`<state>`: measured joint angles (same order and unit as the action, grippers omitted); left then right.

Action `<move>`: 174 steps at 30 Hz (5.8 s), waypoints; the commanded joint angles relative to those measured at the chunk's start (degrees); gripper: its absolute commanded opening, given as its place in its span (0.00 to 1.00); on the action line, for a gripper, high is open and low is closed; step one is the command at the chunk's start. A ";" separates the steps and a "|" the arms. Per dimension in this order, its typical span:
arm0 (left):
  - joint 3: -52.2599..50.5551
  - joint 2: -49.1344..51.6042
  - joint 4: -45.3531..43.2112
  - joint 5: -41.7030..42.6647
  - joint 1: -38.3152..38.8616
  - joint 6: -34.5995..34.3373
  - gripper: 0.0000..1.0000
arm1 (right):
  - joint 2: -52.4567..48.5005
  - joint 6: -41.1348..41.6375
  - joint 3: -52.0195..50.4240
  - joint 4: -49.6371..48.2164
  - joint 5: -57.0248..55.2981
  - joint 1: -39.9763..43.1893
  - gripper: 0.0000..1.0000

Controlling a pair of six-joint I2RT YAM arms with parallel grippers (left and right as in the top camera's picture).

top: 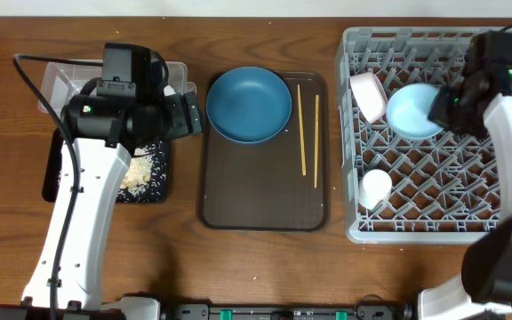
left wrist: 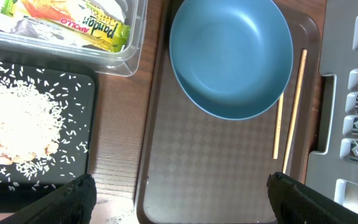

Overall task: Sort waste into correct bins and load items into the dishwasher rack
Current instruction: 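Lower the light-blue bowl into the rack and open the right gripper, then withdraw the right gripper from the rack toward the brown tray, then grasp the rim of the blue plate with the right gripper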

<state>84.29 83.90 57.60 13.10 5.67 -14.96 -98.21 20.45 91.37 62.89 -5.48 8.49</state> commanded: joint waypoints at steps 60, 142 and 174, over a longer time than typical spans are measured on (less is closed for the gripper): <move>0.33 0.35 0.00 -0.74 -0.24 0.52 0.90 | -25.07 -37.22 6.32 -43.21 -60.24 -22.03 0.01; 0.33 0.35 0.00 -0.74 -0.24 0.52 0.90 | -27.32 8.48 6.73 -22.77 10.43 -34.80 0.34; 0.33 0.35 0.00 -0.74 -0.24 0.55 0.90 | -14.93 4.11 9.14 -22.58 5.99 -31.39 0.01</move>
<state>84.29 83.90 57.60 13.10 5.67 -14.96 -123.15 26.06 97.93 41.06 3.51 -25.10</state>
